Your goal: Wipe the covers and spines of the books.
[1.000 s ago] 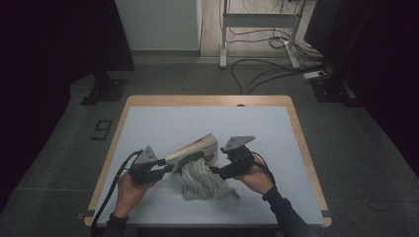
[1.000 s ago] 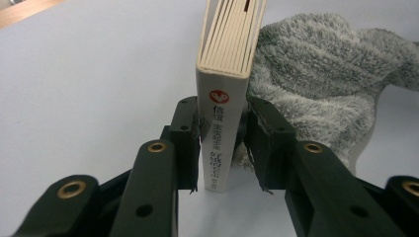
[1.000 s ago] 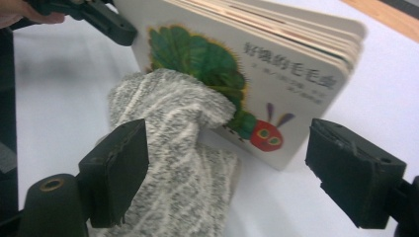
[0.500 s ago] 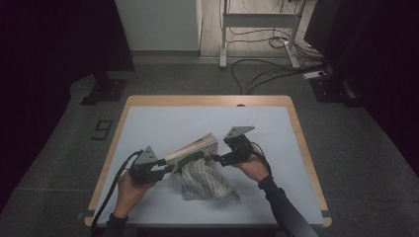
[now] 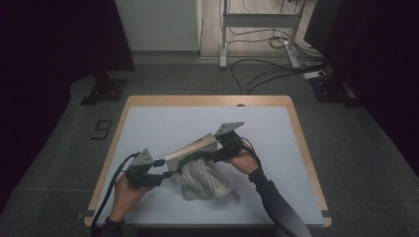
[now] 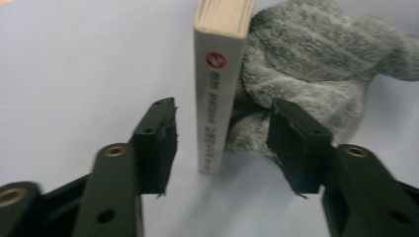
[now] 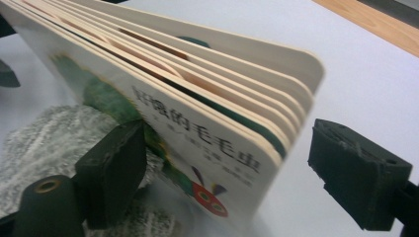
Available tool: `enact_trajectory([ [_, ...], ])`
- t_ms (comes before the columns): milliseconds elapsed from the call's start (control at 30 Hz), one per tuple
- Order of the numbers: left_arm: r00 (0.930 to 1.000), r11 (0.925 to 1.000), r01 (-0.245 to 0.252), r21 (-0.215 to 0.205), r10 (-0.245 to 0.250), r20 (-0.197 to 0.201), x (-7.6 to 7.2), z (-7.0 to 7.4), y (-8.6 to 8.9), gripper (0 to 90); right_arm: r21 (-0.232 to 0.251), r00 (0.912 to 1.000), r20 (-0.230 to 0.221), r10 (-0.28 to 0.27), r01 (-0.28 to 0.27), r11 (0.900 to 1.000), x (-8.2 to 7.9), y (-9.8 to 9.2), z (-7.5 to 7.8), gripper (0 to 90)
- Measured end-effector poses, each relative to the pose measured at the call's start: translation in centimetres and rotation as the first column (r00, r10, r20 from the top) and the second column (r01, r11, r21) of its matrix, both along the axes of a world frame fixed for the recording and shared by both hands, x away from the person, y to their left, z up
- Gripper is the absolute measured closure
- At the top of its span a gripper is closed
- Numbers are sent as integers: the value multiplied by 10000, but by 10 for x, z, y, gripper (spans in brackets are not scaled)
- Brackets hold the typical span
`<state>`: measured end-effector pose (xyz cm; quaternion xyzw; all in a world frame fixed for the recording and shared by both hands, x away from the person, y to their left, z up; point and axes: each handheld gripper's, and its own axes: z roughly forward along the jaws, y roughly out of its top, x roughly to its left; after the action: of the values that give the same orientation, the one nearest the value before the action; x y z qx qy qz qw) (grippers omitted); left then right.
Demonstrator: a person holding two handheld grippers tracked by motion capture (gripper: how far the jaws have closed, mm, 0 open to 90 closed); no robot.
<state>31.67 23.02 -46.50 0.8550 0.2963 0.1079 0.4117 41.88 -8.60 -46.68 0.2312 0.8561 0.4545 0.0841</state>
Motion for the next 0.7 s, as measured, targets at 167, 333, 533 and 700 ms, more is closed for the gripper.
enact_trajectory([
  [167, 9992, 9994, 280, -197, -285, -278, -7, -3, 0, 347, -102, 10000, 45, -41, 41, 9999, -2, 2, 2, 218],
  [333, 9976, 9979, 534, -372, -549, -421, -18, -5, -3, 312, -95, 9996, 25, -273, 273, 9996, -4, -2, 3, 299],
  [533, 9942, 9954, 961, -43, -962, -489, -29, -10, -17, 263, -263, 9988, 2, -481, 481, 9985, -5, -3, 3, 357],
  [700, 9909, 9918, 1257, -245, -1268, -459, -32, -10, -30, 199, -363, 9984, -25, -559, 558, 9978, -5, -2, 4, 370],
])
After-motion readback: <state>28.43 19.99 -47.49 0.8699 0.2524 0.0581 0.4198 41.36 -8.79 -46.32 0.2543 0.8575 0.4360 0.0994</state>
